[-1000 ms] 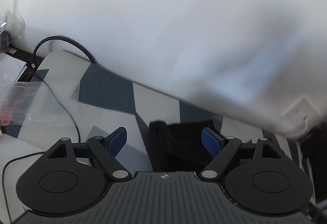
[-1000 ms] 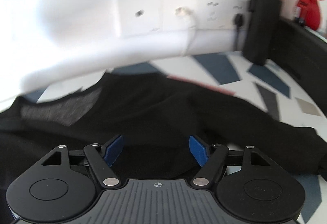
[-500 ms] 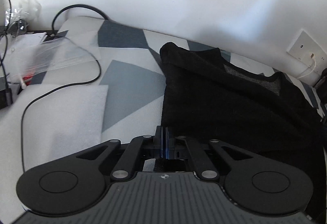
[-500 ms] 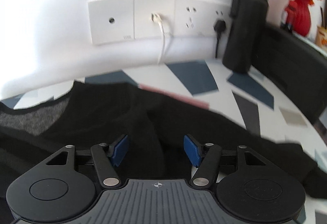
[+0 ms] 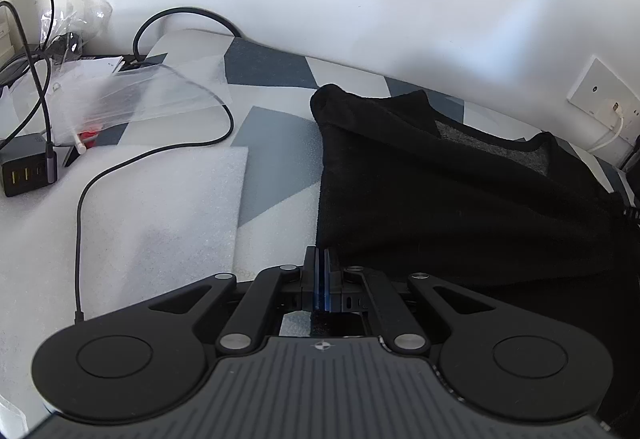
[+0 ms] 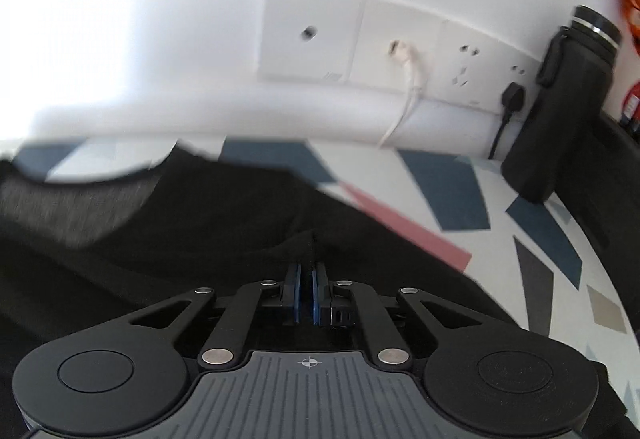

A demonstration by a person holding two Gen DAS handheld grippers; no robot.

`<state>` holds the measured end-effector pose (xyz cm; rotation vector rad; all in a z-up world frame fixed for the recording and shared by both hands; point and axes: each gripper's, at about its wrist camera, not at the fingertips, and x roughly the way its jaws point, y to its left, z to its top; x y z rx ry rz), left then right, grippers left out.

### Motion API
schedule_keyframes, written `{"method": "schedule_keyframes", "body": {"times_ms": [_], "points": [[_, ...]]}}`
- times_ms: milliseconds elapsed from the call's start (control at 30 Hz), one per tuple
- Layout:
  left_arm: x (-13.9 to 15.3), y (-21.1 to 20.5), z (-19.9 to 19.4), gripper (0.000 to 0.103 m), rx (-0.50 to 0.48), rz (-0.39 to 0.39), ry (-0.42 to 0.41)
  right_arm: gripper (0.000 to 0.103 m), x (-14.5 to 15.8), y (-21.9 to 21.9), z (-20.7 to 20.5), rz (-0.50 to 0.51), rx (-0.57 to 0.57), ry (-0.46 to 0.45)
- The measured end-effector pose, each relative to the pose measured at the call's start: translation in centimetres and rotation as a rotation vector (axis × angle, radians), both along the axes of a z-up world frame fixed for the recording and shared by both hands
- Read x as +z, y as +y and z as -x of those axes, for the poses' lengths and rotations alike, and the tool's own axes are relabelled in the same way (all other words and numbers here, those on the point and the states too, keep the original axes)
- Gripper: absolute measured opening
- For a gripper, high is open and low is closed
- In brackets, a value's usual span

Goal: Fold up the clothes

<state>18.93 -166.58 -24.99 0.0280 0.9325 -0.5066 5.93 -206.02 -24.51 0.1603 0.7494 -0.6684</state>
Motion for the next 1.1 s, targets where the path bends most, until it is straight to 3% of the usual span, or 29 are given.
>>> {"method": "schedule_keyframes", "body": {"times_ms": [100,200,267,333,400,500,600,733,1033,1100], "points": [[-0.1,0.0,0.0,0.003,0.004,0.004,-0.001,0.003,0.0,-2.0,-0.6,-0.048,-0.068,-0.024],[-0.1,-0.1,-0.1,0.004,0.011,0.007,0.007,0.006,-0.5,-2.3,-1.7,-0.054,-0.085,0.026],[0.3,0.1,-0.5,0.014,0.015,0.017,0.010,0.019,-0.3,-1.9,-2.0,-0.039,-0.099,0.036],[1.0,0.3,-1.1,0.037,0.019,0.032,0.012,0.036,0.3,-1.3,-1.5,-0.048,-0.100,0.008],[1.6,0.3,-1.7,0.036,0.019,0.045,0.011,0.038,1.1,-0.8,-0.5,-0.071,-0.089,-0.035],[2.2,-1.4,-3.8,0.024,-0.013,0.043,-0.007,0.043,1.8,-0.1,1.0,-0.101,-0.108,-0.060],[2.8,-3.2,-5.9,0.024,-0.045,0.041,-0.024,0.047,2.2,0.4,2.5,-0.146,-0.143,-0.077],[2.0,-6.4,-8.6,0.024,-0.108,-0.048,-0.047,0.050,1.5,0.8,3.5,-0.214,-0.184,-0.073],[3.3,-4.8,-11.8,0.025,0.053,0.065,-0.126,0.050,0.4,0.7,4.4,-0.241,-0.215,-0.071],[3.6,-4.7,-11.3,0.025,0.025,0.059,-0.120,0.050,0.6,0.6,4.5,-0.253,-0.218,-0.084]]}}
